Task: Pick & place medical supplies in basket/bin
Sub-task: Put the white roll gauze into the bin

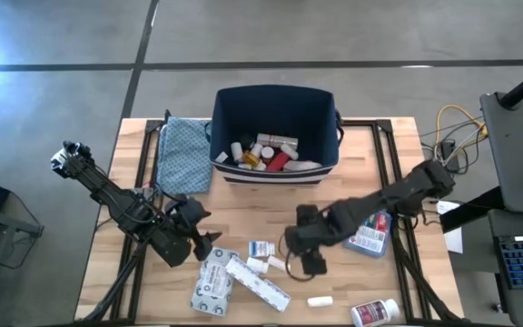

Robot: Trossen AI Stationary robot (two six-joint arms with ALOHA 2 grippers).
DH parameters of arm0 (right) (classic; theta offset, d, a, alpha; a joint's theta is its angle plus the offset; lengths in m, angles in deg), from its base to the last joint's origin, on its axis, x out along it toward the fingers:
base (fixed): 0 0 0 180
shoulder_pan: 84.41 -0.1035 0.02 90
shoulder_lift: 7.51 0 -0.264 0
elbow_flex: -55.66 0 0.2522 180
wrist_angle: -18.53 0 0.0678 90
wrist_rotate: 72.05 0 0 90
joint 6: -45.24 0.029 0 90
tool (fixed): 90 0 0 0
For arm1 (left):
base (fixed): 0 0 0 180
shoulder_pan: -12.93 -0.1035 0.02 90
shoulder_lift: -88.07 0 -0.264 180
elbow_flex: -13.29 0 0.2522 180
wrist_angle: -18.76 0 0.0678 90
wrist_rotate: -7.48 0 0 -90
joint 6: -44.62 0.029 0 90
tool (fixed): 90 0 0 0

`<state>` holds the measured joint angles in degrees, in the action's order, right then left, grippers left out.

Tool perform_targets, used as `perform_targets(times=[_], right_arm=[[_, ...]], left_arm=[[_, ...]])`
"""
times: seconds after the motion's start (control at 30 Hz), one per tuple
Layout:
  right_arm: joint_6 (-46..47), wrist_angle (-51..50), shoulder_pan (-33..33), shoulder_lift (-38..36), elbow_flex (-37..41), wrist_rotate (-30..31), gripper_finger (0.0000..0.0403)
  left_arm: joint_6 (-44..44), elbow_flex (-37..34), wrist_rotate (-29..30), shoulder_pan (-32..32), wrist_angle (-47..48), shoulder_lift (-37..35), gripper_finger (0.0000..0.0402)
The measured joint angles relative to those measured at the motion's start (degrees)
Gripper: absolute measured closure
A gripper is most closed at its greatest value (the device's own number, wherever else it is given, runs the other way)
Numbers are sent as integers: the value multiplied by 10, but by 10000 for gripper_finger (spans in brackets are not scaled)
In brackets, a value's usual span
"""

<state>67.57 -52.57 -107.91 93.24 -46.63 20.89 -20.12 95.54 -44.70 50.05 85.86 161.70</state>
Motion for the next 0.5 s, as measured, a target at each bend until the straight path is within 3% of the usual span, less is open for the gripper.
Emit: perform_targets(times=[0.3, 0.5], right_arm=[[113, 270, -29, 35, 132, 0, 116], [172, 275, -32, 105, 117, 24, 117]], left_arm=[[36, 0, -50, 1, 10, 0, 78], [37, 0, -60, 1, 31, -6, 78]])
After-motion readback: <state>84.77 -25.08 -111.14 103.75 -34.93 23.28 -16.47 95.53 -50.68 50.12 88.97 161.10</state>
